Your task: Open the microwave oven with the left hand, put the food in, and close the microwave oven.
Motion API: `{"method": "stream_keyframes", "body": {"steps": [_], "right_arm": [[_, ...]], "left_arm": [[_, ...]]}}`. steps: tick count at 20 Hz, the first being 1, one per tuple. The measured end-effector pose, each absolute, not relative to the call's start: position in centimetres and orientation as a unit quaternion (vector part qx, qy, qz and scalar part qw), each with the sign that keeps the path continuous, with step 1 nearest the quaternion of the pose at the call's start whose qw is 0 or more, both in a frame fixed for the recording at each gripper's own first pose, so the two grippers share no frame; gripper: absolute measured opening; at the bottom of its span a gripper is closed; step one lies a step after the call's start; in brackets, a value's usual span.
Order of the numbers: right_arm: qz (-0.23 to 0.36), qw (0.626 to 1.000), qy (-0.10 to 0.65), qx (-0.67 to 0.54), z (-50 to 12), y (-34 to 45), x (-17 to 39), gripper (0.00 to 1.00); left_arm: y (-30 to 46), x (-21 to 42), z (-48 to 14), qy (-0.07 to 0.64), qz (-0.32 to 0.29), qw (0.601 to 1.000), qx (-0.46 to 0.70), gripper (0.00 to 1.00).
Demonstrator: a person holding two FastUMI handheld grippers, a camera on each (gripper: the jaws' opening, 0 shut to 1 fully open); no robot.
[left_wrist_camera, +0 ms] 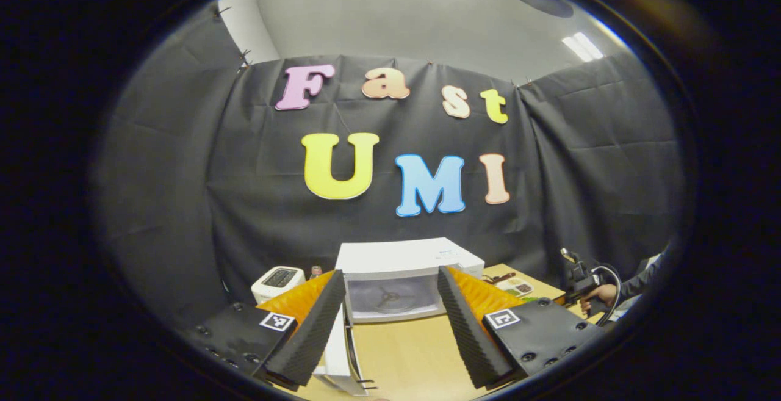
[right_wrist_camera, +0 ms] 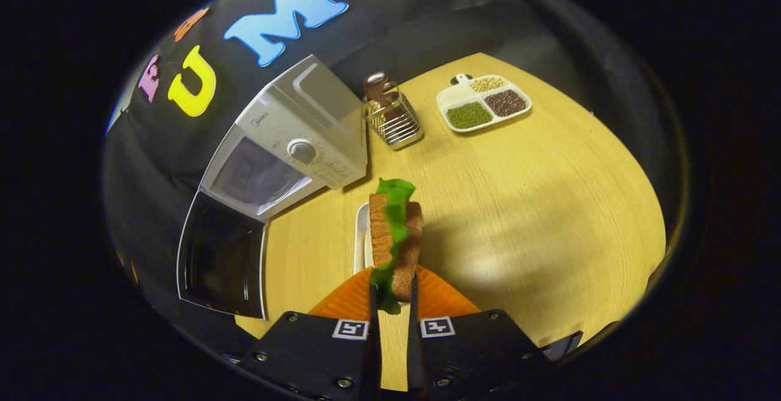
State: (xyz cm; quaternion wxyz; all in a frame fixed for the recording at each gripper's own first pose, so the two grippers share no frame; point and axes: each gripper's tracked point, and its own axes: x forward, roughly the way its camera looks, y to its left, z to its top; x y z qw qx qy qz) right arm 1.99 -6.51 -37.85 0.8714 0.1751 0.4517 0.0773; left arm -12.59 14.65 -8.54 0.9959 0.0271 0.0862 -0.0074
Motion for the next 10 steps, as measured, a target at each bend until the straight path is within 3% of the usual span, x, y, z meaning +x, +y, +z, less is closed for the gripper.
{"method": "stream_keyframes", "body": {"steps": [10], "right_arm": [[0.157,0.875,0.399,0.225,-31.1,0.3,1.5,0.17]], "left_arm": [[13.9,-11.0,-5.9,0.065,0.006,0.998,0.016,0.96]]}}
